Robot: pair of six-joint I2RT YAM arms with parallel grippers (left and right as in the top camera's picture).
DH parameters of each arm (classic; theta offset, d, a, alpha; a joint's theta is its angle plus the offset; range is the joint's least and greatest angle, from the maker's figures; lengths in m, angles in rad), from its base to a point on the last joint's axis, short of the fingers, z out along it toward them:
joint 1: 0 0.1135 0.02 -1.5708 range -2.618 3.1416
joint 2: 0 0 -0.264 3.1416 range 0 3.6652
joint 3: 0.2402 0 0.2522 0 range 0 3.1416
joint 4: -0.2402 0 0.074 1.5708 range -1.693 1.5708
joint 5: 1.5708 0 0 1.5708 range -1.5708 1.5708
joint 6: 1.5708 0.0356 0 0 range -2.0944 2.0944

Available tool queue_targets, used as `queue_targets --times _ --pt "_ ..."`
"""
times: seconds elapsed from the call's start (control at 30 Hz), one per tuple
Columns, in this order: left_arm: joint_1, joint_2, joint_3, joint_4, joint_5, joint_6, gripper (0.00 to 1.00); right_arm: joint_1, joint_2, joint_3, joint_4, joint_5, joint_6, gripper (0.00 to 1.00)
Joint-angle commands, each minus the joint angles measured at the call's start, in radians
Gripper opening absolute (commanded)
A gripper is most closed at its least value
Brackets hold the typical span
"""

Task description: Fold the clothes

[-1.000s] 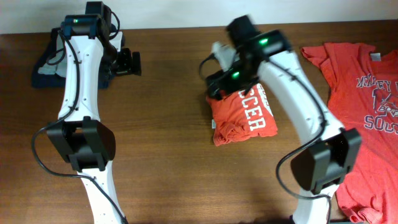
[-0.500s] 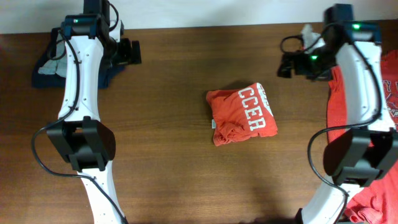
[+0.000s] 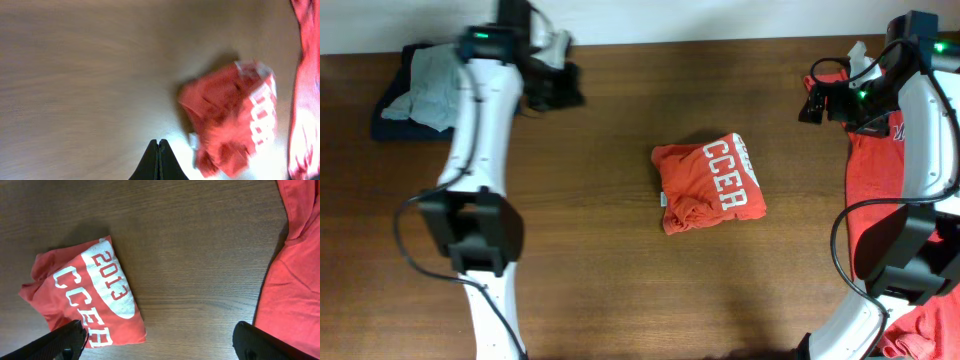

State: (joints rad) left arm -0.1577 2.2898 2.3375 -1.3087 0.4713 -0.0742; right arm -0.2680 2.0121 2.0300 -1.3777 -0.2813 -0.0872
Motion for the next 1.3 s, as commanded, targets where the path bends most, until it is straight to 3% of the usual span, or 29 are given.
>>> queue_targets --times 0.0,0.23,0.4,0.93,1.27 --pt "-0.119 -0.010 -0.058 0.005 0.063 0.049 0.00 -0.002 -0.021 0.017 -0.003 0.005 -0.010 0.99" --pt "-0.274 -0.006 -0.183 0.166 0.068 0.041 0.01 -0.002 -0.021 0.017 -0.003 0.005 -0.010 0.99" --pt "-0.338 0.000 -0.238 0.201 0.069 0.041 0.01 -0.002 -0.021 0.017 -0.003 0.005 -0.010 0.99" --pt "-0.370 0.090 -0.275 0.251 0.121 0.041 0.01 -0.002 -0.021 0.017 -0.003 0.005 -0.009 0.99" --pt "-0.370 0.175 -0.275 0.370 -0.245 0.045 0.01 -0.002 -0.021 0.017 -0.003 0.005 -0.010 0.99"
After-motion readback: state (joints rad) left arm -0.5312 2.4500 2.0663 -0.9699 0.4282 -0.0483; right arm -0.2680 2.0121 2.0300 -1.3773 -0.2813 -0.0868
